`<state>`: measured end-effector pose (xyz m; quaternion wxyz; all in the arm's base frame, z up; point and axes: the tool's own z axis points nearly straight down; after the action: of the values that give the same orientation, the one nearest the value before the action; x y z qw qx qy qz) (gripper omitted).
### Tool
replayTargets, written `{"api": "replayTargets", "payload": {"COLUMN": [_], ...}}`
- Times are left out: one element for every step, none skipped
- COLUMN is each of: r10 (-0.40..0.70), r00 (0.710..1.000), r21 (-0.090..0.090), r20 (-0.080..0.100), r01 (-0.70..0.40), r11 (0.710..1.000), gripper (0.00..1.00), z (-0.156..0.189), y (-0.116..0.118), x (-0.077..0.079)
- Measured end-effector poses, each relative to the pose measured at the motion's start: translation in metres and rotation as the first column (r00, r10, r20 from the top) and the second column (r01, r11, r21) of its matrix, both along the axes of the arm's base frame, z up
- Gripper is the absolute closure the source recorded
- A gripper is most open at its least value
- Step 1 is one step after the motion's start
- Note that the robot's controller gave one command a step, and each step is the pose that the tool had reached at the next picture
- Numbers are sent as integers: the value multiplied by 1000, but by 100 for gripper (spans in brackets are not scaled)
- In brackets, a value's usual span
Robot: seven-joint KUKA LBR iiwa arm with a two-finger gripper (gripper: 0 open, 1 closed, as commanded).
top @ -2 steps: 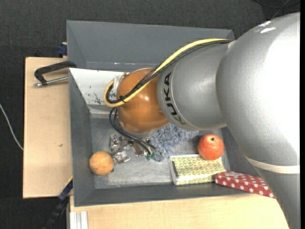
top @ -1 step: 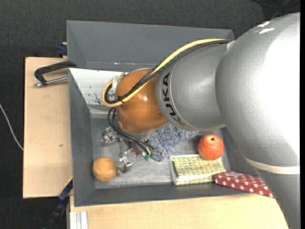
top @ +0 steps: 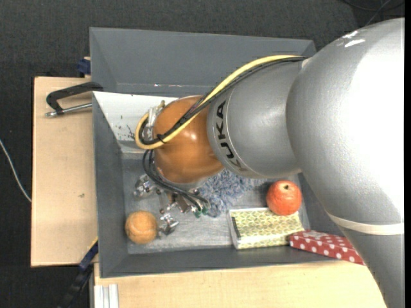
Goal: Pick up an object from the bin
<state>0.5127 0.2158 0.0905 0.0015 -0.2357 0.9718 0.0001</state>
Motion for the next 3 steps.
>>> {"api": "replayTargets", "payload": {"r10": [172, 172, 243], "r00": [985, 985, 970], "r21": [2, 2, 1], "r20": [1, 1, 1], "r01": [-172, -172, -243], "r11": [985, 985, 970], "gripper": [100, 100, 100], "z": [-18, -18, 106], "y": [14, 14, 3], "x": [-14, -14, 1]}}
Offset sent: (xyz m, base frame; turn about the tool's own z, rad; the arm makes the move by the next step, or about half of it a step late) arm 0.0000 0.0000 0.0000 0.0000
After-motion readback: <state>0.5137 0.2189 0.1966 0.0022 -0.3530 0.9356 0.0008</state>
